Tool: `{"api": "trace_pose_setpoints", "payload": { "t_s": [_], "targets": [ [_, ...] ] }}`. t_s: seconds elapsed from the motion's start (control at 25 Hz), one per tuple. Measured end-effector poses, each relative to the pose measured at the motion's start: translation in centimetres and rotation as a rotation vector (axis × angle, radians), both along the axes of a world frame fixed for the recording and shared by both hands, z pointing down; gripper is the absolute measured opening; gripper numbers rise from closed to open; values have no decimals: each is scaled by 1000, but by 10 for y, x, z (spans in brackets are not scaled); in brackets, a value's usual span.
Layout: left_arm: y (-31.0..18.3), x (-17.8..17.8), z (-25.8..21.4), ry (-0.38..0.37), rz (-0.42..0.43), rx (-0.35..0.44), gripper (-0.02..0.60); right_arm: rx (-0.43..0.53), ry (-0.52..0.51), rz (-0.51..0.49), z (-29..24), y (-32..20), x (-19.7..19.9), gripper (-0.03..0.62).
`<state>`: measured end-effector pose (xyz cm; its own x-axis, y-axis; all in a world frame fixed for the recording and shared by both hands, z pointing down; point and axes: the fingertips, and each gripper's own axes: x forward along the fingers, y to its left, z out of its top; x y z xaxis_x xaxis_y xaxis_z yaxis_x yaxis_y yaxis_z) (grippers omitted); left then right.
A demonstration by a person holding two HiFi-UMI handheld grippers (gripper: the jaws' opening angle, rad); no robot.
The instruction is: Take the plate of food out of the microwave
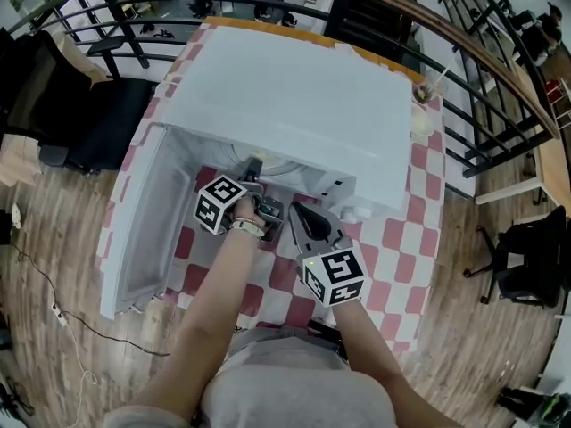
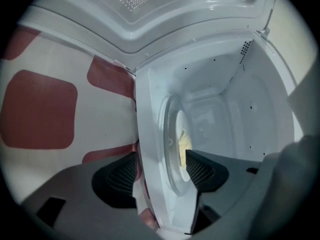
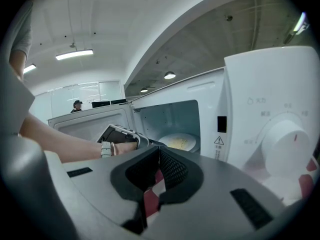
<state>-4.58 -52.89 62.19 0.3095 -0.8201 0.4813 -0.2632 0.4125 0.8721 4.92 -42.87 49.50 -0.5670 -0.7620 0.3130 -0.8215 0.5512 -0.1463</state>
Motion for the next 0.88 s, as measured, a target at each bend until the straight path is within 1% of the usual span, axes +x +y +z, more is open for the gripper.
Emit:
{"api": "trace_pose_setpoints", "payload": {
  "t_s": [0.32, 0.52, 0.6, 0.88],
  "targets": [
    [-9, 2, 9, -24, -28, -86, 290, -6, -4, 16, 1, -2, 7, 26],
    [-11, 2, 10, -9, -35, -79, 290, -5, -5, 18, 0, -4, 6, 26],
    [-11, 1, 9, -13, -35, -72, 286, -4, -3, 16, 0, -3, 6, 26],
    [-3, 0, 6, -15, -12, -77, 247, -2, 7, 12, -2, 3, 6, 26]
  ]
}}
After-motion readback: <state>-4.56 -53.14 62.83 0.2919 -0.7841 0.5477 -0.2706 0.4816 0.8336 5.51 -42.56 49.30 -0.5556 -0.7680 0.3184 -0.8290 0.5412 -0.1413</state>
